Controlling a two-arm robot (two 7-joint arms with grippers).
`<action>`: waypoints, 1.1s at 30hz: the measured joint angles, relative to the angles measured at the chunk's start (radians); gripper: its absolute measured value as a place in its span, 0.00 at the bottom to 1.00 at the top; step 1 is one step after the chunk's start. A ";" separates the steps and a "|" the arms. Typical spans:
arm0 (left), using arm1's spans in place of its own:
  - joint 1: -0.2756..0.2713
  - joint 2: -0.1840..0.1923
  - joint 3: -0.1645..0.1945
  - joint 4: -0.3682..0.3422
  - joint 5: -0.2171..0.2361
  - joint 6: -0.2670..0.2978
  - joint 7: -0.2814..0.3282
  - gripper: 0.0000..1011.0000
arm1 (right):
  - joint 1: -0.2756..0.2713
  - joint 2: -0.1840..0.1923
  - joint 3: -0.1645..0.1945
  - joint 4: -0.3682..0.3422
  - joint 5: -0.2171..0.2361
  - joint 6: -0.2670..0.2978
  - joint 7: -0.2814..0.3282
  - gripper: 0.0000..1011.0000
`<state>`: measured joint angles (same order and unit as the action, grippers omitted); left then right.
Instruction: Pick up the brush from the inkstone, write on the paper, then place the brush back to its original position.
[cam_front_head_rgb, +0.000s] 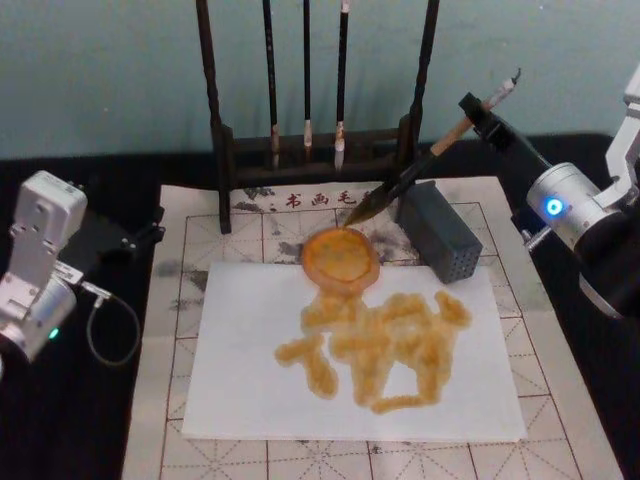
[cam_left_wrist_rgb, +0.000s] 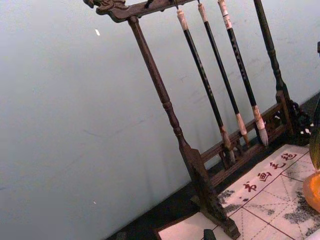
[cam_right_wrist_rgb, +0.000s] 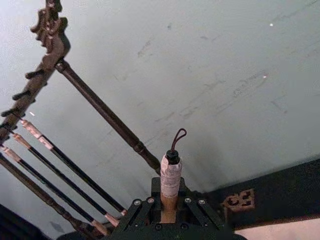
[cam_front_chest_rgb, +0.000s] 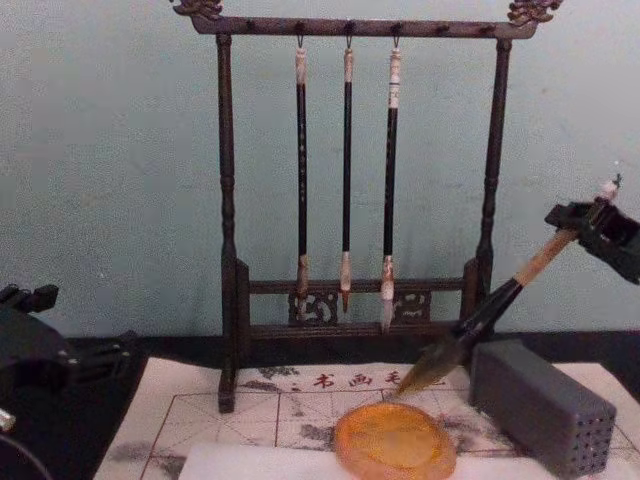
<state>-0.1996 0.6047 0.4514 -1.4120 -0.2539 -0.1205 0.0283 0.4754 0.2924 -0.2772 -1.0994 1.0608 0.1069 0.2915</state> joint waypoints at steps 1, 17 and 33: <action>0.000 0.000 0.000 0.000 0.000 0.000 0.000 0.99 | -0.002 0.000 0.001 -0.004 0.003 0.002 0.000 0.18; 0.000 0.000 0.000 0.000 0.000 0.000 0.000 0.99 | -0.085 0.035 0.027 -0.144 0.144 0.118 -0.024 0.18; 0.000 0.000 0.000 0.000 0.000 0.000 0.000 0.99 | -0.238 0.131 0.046 -0.332 0.222 0.136 -0.031 0.18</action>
<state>-0.1996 0.6046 0.4514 -1.4120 -0.2539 -0.1205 0.0283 0.2376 0.4236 -0.2314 -1.4312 1.2831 0.2428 0.2601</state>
